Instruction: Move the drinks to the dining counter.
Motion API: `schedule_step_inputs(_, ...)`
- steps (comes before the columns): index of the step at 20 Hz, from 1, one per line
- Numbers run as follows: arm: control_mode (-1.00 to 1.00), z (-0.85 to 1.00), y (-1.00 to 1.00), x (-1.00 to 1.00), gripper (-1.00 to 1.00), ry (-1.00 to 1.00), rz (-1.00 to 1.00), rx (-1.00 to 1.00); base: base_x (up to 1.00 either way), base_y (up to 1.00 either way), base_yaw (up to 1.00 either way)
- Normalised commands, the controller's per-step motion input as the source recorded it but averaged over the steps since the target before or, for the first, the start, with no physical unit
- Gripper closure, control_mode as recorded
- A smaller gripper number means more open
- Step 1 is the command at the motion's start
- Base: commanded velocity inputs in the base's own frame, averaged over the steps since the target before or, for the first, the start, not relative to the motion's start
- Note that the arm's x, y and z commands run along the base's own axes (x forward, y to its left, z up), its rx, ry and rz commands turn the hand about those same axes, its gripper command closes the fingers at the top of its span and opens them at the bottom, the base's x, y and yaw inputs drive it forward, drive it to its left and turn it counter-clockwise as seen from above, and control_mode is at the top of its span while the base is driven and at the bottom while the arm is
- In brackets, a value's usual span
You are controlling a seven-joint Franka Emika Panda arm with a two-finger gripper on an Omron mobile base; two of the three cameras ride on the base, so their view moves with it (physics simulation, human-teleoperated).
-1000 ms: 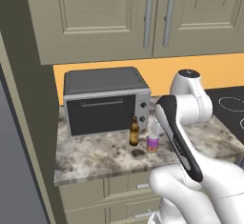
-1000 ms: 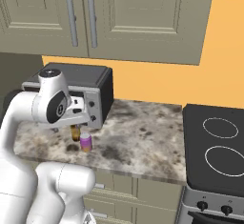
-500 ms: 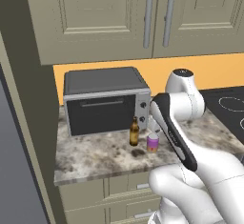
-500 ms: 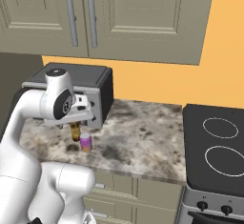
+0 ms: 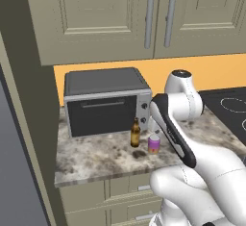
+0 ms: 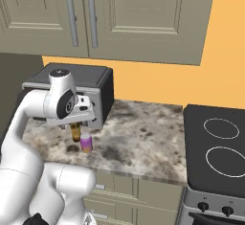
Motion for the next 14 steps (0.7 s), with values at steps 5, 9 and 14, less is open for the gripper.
schedule_step_inputs(5, -1.0, -0.19, 0.0, 0.02, -1.0, 0.0, 0.0, 0.0, 0.0, 0.0, 0.0)
schedule_step_inputs(9, -1.0, -0.17, 0.0, 0.01, -1.0, 0.0, 0.0, 0.0, 0.0, 0.0, 0.0)
schedule_step_inputs(14, -1.0, -0.18, 0.0, 0.03, -1.0, 0.0, 0.0, 0.0, 0.0, 0.0, 0.0)
